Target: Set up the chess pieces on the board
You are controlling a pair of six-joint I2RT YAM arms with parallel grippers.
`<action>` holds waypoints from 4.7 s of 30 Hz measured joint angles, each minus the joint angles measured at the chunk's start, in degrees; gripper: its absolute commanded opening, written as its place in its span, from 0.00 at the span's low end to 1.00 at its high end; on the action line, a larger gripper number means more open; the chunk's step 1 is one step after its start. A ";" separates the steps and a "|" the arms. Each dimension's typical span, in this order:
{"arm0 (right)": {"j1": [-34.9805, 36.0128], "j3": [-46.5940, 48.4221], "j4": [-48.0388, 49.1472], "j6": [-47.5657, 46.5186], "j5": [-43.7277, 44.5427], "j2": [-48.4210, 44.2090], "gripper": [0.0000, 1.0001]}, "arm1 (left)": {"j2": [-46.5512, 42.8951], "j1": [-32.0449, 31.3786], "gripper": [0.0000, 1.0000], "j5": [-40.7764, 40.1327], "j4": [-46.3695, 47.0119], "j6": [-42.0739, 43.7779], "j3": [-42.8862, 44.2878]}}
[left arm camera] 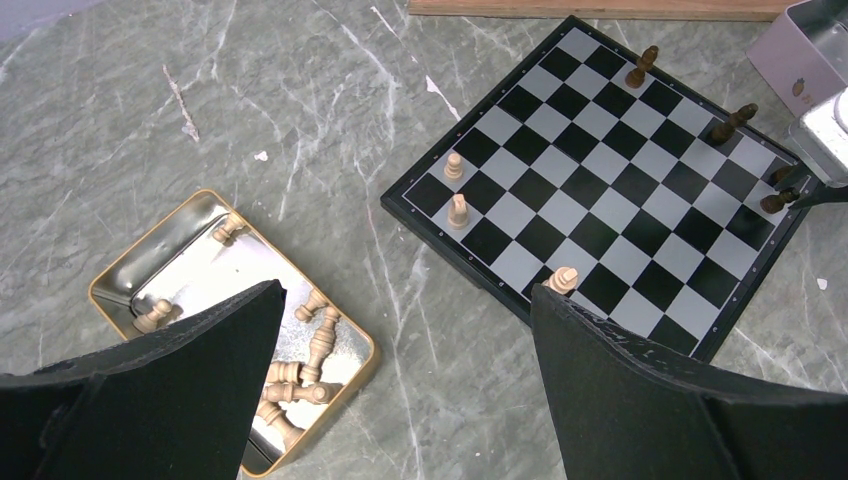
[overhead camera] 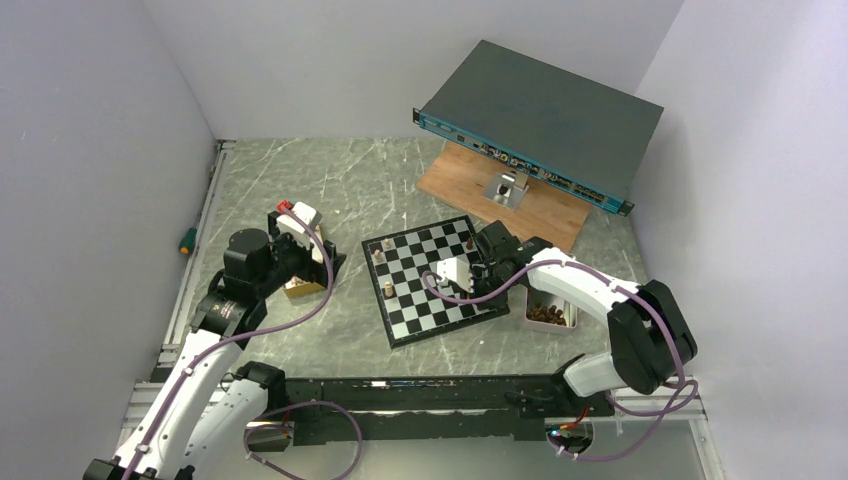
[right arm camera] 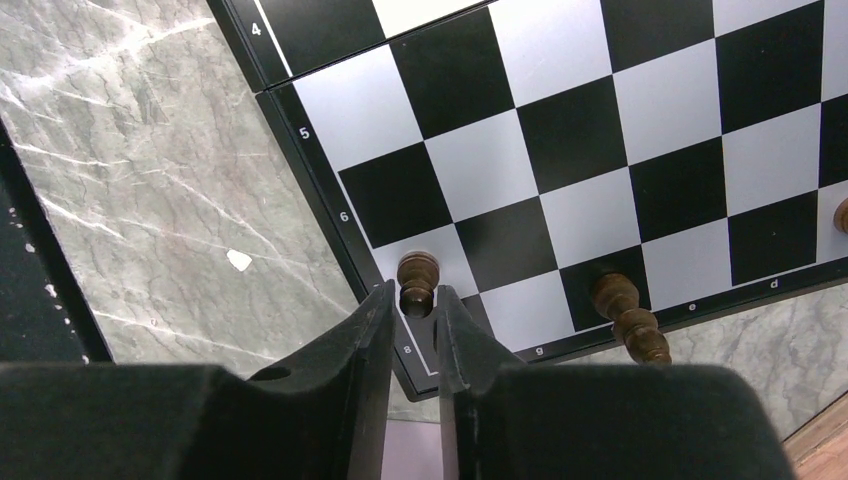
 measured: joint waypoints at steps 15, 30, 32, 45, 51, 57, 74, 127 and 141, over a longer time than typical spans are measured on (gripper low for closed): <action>-0.81 0.35 -1.14 0.76 -2.62 -0.37 0.39 | 0.00 0.09 0.99 0.00 0.00 0.00 0.00; -17.81 6.51 -13.16 -5.33 -20.20 -9.27 0.39 | -0.52 0.09 0.99 0.22 0.02 -0.02 0.00; -20.26 6.51 -14.36 -5.64 -21.11 -10.80 0.39 | -0.76 0.09 0.99 0.39 0.00 -0.02 0.00; -36.59 4.04 -16.74 -5.49 -21.27 -20.35 0.40 | -1.62 0.09 0.99 1.38 0.00 -0.04 0.00; -41.29 1.20 -17.33 -6.40 -19.12 -20.24 0.39 | -1.64 0.09 0.99 1.42 0.00 -0.04 0.00; -42.80 -2.36 -16.68 -6.62 -16.39 -19.37 0.39 | -1.64 0.09 0.99 1.42 0.00 -0.04 0.00; -43.58 -6.36 -10.69 -6.80 -11.58 -14.16 0.38 | -1.64 0.09 0.99 1.42 0.02 -0.04 0.00; -40.59 -7.91 -2.10 -5.66 -6.05 -13.25 0.00 | -1.62 0.09 0.99 1.42 0.00 -0.04 0.00; -33.42 1.36 -11.39 -5.77 -11.58 -19.19 0.00 | -1.62 0.09 0.99 1.42 0.00 -0.04 0.00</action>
